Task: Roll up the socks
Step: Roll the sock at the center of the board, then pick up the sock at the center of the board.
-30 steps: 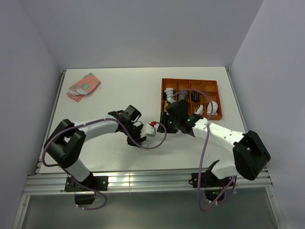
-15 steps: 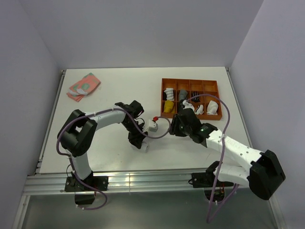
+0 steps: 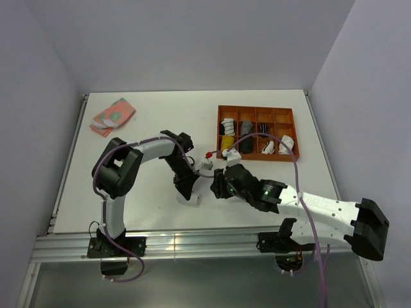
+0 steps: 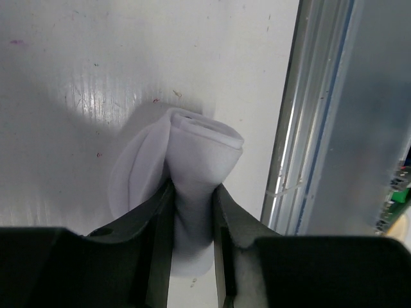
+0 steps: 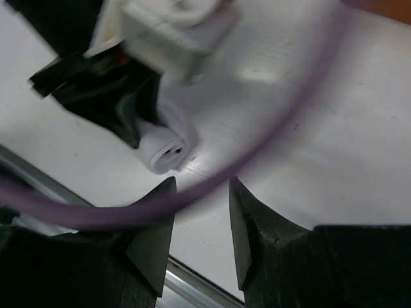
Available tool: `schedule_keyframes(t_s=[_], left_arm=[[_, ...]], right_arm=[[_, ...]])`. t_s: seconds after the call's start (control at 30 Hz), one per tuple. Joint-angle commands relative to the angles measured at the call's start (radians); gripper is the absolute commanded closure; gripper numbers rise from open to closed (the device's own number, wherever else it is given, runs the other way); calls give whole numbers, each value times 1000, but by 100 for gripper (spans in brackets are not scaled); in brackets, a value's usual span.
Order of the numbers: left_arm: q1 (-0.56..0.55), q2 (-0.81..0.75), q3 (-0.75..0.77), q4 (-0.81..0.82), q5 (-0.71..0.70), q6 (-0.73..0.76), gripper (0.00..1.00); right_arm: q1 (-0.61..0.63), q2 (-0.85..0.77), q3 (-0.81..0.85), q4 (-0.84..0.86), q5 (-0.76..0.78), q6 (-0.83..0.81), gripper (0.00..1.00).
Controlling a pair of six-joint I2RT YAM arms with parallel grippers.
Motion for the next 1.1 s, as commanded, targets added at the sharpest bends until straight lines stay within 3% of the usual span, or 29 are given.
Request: schedule_keyframes(t_s=[0.0,0.2,0.47,0.8,1.07], left_arm=[[-4,94,2,-74,-67,9,93],[13,171,59,-135,-52,32,93],[21,226,75,-185,-61,62,93],[46,269,88,-217,-57,91,93],[50,295,99,-231,-52,101,93]], right_arm=[[119,46,66,75,131,-93,54],[265,204,157,95,156,-260,52],[315,420,291,33,79,-461,46],[327,512,386,-80,-66,-547,41],[367,607,440,-106,-67,-566,36]])
